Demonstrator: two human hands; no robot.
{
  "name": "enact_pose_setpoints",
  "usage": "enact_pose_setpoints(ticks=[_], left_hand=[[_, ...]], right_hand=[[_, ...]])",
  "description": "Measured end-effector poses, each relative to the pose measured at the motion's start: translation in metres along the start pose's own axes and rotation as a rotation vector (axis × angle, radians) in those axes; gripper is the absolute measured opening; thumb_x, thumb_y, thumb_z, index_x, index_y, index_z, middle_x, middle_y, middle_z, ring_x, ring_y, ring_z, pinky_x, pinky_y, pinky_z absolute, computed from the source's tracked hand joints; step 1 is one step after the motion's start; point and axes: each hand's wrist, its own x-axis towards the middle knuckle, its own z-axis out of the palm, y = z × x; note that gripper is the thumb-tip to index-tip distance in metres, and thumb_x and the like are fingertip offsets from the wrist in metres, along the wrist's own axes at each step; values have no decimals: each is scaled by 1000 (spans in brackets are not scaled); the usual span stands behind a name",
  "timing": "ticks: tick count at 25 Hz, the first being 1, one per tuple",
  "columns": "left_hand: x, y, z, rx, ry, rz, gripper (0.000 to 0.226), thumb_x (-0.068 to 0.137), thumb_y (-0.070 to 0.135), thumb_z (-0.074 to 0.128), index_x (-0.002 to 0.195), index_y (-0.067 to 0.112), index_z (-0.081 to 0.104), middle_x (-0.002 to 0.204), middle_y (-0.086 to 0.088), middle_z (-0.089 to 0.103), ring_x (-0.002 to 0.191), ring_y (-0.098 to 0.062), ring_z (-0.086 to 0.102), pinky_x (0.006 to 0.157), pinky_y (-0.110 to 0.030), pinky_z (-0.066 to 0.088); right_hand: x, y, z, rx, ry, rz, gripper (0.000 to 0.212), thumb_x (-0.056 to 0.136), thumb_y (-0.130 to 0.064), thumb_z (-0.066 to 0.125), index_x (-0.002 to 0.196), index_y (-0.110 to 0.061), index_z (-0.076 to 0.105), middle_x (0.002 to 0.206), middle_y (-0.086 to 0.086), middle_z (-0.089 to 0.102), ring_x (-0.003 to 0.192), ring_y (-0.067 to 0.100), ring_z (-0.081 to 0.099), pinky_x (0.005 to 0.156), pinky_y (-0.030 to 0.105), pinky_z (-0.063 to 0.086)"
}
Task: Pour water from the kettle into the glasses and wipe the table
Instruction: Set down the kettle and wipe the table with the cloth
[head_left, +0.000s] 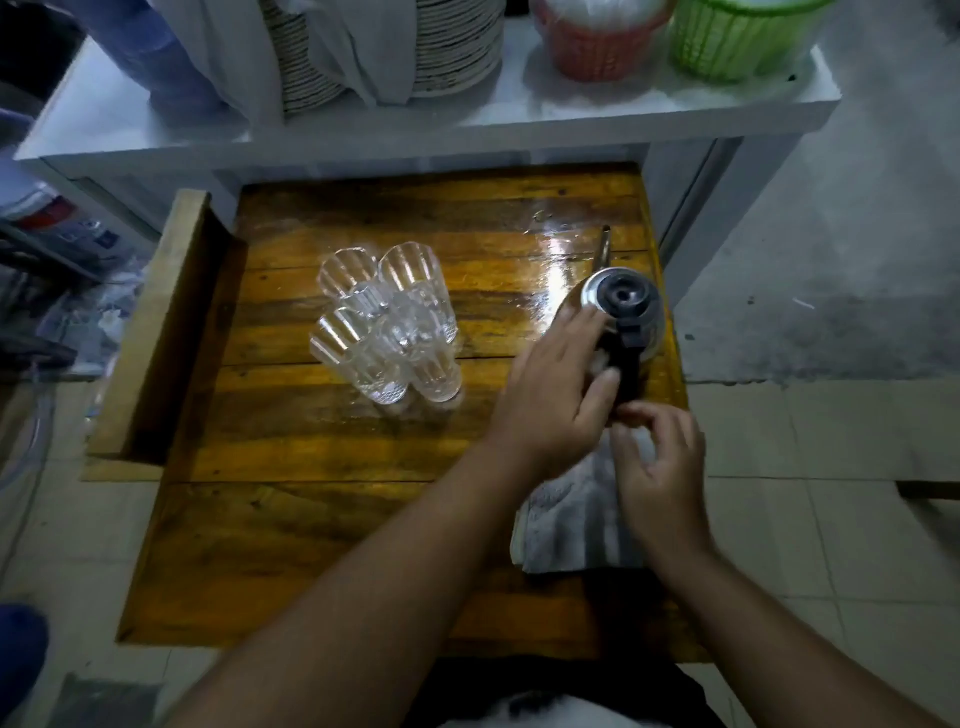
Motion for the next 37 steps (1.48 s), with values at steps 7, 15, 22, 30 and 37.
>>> enact_pose_setpoints(ticks=[7,15,22,30,37], left_hand=[[-161,-155,-28,274,-39,-524,73,91,46,51,154,18,28,162,-5,28,150,-23,18,116,-53,26],[-169,-213,-45,340,-96,-556,96,87,70,42,159,17,7,167,-4,-3,153,-21,-5,121,-39,3],[-170,-221,-52,158,-119,-528,88,88,43,52,159,19,6,167,0,-7,152,-17,-11,121,-44,-1],[-193,-272,-101,296,-186,-445,86,94,53,48,159,23,0,166,2,-11,151,-18,-13,118,-37,-7],[-190,-284,-110,50,-299,-453,66,97,36,19,158,27,-3,164,8,-18,144,-4,-23,117,-32,-14]], right_hand=[[-46,43,47,-719,-502,-287,63,91,-59,43,148,-34,38,160,-1,35,149,24,23,120,52,8],[-42,7,130,-783,-255,-136,62,93,-51,36,151,-30,33,162,4,33,149,24,22,119,50,12],[-92,-45,217,-716,-498,-433,62,89,-42,49,148,-26,42,157,5,42,147,25,32,118,50,17],[-95,-44,210,-923,-330,-184,69,88,-62,40,151,-34,34,160,4,36,150,31,19,116,63,3],[-94,-82,284,-830,-355,-350,65,87,-57,46,146,-31,45,156,5,43,146,31,30,118,59,10]])
